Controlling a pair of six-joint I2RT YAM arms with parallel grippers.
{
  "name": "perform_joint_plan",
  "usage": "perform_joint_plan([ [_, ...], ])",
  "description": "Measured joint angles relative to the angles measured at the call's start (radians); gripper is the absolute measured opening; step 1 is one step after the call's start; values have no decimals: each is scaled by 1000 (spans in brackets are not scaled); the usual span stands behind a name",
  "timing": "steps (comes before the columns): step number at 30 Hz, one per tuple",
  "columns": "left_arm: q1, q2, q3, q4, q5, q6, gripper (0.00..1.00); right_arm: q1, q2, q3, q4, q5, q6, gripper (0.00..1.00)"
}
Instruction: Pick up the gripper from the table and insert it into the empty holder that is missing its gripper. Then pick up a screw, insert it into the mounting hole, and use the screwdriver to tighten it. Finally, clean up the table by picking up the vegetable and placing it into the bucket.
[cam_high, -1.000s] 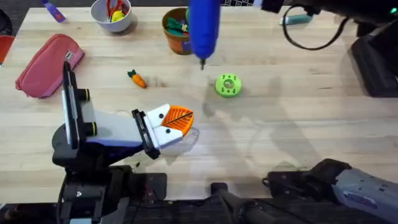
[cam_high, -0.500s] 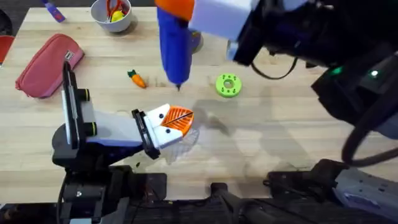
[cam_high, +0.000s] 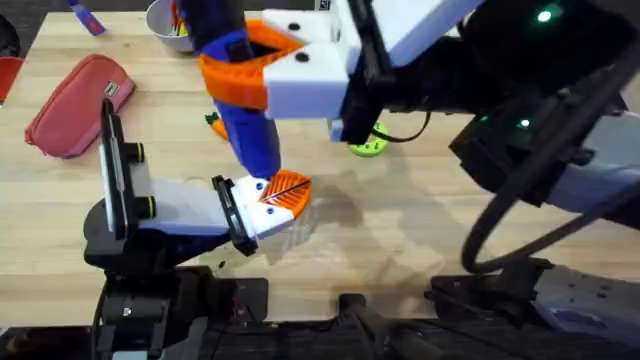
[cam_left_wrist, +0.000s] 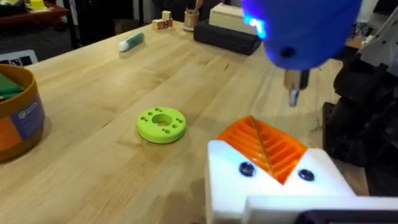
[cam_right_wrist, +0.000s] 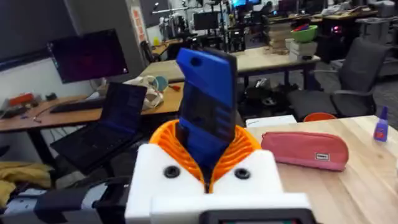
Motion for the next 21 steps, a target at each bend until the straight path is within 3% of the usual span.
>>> perform_joint_plan([
  [21,0,0,0,-1,3,0,6,43,79,0,34,-30,-135,23],
])
